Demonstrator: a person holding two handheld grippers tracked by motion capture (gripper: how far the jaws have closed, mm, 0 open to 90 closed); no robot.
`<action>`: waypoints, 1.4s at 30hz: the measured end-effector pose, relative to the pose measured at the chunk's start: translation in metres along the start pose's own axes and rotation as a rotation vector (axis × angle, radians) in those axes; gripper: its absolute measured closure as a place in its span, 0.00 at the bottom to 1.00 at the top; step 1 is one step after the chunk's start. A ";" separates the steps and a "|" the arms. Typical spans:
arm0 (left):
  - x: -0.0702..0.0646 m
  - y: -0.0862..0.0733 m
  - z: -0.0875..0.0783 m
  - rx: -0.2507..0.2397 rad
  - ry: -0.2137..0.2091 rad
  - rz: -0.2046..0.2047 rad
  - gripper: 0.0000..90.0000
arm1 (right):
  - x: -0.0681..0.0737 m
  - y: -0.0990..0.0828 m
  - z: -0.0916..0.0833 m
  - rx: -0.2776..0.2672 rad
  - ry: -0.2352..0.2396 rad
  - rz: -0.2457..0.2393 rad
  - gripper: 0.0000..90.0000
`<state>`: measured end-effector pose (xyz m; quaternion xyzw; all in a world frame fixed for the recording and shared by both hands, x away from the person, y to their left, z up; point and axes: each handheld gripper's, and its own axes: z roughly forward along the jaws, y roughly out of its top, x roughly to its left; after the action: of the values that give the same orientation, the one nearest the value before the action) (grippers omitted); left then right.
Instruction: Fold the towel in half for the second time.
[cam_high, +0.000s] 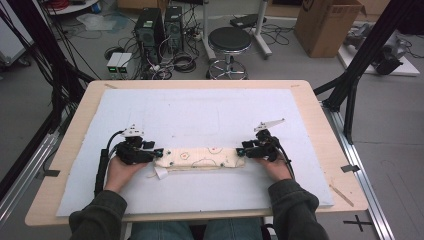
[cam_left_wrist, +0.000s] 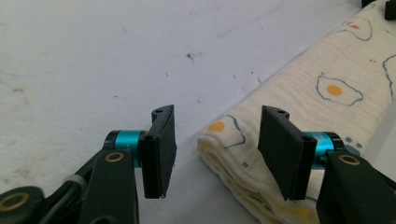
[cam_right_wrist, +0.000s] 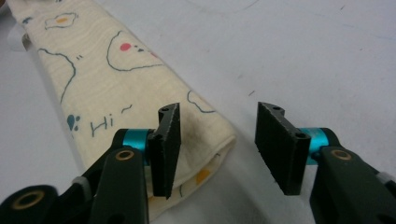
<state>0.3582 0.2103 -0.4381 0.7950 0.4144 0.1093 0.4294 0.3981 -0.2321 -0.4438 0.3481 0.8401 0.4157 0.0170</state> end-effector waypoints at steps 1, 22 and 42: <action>0.000 0.000 0.001 0.011 -0.002 -0.001 0.52 | 0.000 0.000 0.000 -0.001 0.002 0.002 0.60; -0.005 -0.004 0.003 0.036 -0.053 0.046 0.88 | 0.009 0.000 0.001 0.032 0.041 -0.046 0.87; -0.005 0.009 -0.009 -0.061 0.033 0.048 0.90 | 0.011 0.023 -0.004 0.003 0.006 -0.088 0.89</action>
<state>0.3550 0.2091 -0.4247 0.7893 0.3989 0.1452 0.4436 0.4012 -0.2186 -0.4219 0.3097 0.8551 0.4146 0.0321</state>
